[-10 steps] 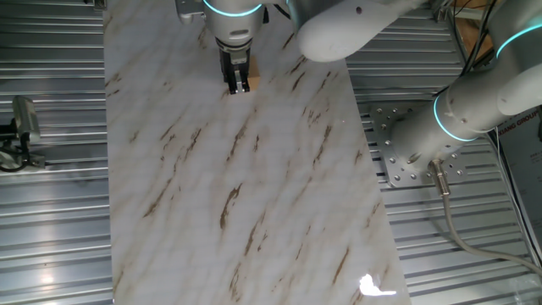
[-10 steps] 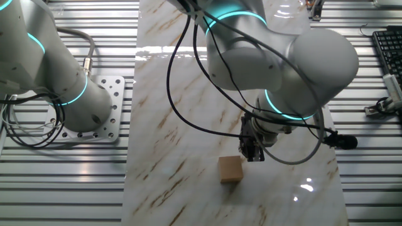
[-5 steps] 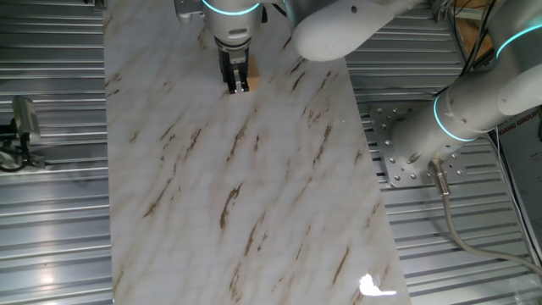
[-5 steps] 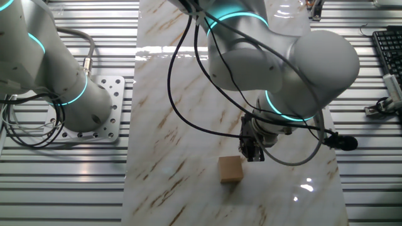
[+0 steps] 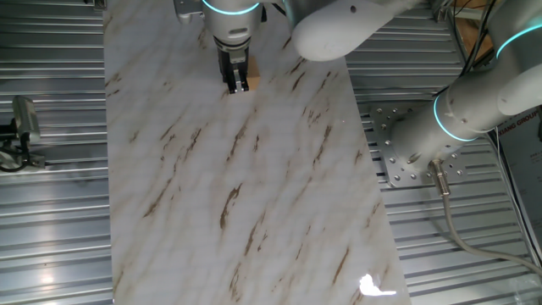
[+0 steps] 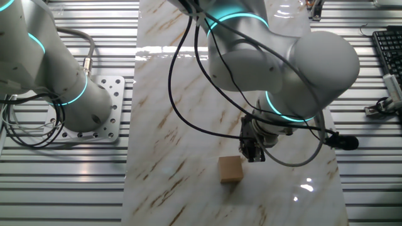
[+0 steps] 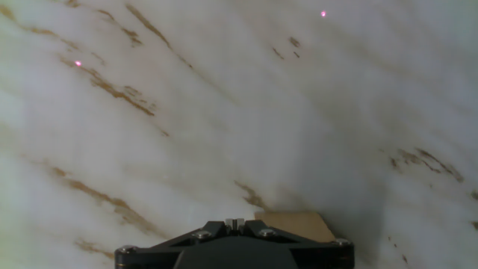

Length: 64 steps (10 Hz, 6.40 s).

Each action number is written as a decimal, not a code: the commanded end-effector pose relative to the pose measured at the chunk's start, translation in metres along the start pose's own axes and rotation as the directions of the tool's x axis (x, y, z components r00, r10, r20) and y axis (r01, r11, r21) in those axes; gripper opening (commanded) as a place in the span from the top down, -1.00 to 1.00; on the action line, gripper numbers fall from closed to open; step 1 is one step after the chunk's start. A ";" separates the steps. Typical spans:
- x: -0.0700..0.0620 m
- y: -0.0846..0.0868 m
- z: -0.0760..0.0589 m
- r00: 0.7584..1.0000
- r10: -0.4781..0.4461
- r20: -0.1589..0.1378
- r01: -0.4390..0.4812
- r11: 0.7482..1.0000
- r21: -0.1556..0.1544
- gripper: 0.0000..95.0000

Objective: Pick up the small block on the left and move it to the right

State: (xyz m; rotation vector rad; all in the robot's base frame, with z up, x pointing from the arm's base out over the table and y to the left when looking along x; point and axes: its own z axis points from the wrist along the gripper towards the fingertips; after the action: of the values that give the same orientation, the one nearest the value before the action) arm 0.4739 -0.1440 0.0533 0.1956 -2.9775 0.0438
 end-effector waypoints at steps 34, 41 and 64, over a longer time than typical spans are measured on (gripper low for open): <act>0.000 0.000 0.000 0.975 -0.220 -0.027 0.221 0.972 0.082 1.00; 0.008 -0.020 -0.009 0.962 -0.271 -0.047 0.274 0.959 0.078 1.00; 0.040 -0.044 -0.004 0.936 -0.352 -0.002 0.351 0.933 0.081 -1.00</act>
State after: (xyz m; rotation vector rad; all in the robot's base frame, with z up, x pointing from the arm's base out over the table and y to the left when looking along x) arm 0.4412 -0.1930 0.0630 0.7534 -2.9076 0.1224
